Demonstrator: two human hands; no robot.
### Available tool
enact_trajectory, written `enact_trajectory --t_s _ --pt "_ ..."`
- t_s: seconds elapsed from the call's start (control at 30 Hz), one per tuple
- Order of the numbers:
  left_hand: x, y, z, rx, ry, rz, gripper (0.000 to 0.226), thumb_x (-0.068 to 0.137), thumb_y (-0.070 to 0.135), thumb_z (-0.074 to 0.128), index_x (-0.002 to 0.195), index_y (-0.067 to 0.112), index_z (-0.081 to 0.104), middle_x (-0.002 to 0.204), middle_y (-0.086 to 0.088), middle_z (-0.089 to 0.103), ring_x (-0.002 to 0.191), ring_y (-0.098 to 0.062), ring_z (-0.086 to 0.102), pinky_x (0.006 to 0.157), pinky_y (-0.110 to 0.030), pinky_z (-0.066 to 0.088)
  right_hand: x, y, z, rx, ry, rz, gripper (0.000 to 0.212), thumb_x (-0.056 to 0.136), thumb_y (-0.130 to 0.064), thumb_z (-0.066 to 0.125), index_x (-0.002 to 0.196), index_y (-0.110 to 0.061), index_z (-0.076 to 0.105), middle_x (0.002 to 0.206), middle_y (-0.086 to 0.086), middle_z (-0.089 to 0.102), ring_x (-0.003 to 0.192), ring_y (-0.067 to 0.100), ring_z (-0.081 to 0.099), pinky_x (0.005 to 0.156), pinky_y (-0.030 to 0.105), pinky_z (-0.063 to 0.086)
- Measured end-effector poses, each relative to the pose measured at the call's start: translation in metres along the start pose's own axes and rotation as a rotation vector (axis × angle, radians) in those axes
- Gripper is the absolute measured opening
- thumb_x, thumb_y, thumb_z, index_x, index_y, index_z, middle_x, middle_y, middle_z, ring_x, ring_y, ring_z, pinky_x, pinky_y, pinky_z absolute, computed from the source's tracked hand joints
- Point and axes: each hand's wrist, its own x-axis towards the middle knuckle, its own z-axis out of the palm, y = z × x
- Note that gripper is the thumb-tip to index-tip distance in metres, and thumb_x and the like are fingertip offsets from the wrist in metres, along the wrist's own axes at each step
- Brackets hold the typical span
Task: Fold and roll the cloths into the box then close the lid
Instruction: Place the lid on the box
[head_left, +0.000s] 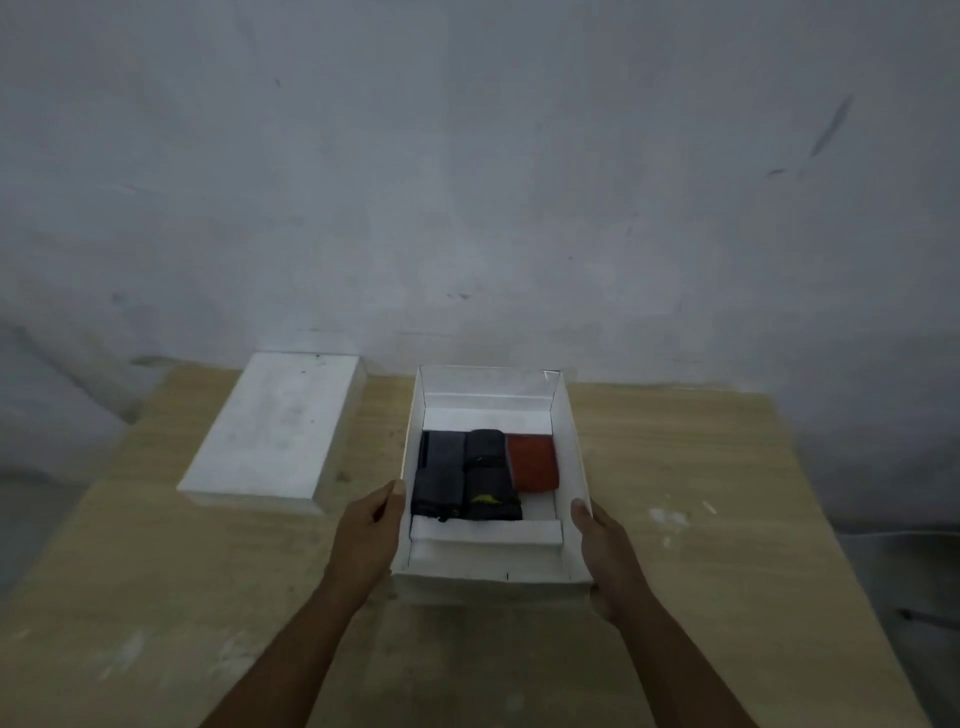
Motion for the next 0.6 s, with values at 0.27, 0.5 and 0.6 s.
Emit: enact_trajectory --t_s 0.27,0.5,0.6 --pt "0.009 -0.043 -0.050 0.042 -0.087 0.024 0.027 0.099 0.027 0.045 0.072 0.030 0.046 0.060 0.017 0.039 0.058 0.005 0.038 0.063 -0.021 0.034 -0.023 0.019 0.059 -0.068 0.047 -0.012 0.047 0.100 -0.032 0.043 0.143 -0.013 0.041 0.145 0.005 0.045 0.134 0.027 0.043 0.112 0.041 0.035" --pt "0.018 -0.067 -0.064 0.047 -0.196 0.023 0.032 0.097 0.031 0.048 0.083 0.010 0.068 0.057 -0.008 0.050 0.057 -0.006 0.044 0.065 -0.027 0.039 -0.024 0.032 0.076 -0.135 0.103 -0.038 0.043 0.101 -0.029 0.042 0.141 -0.012 0.045 0.140 0.006 0.052 0.128 0.026 0.049 0.107 0.035 0.037" --pt "0.023 -0.068 -0.070 0.047 -0.222 0.020 0.032 0.096 0.032 0.052 0.112 0.010 0.068 0.084 -0.010 0.070 0.069 -0.006 0.056 0.070 -0.026 0.047 -0.022 0.027 0.081 -0.302 0.122 -0.075 0.047 0.097 -0.036 0.049 0.138 -0.014 0.048 0.135 0.009 0.056 0.115 0.025 0.056 0.096 0.034 0.043"
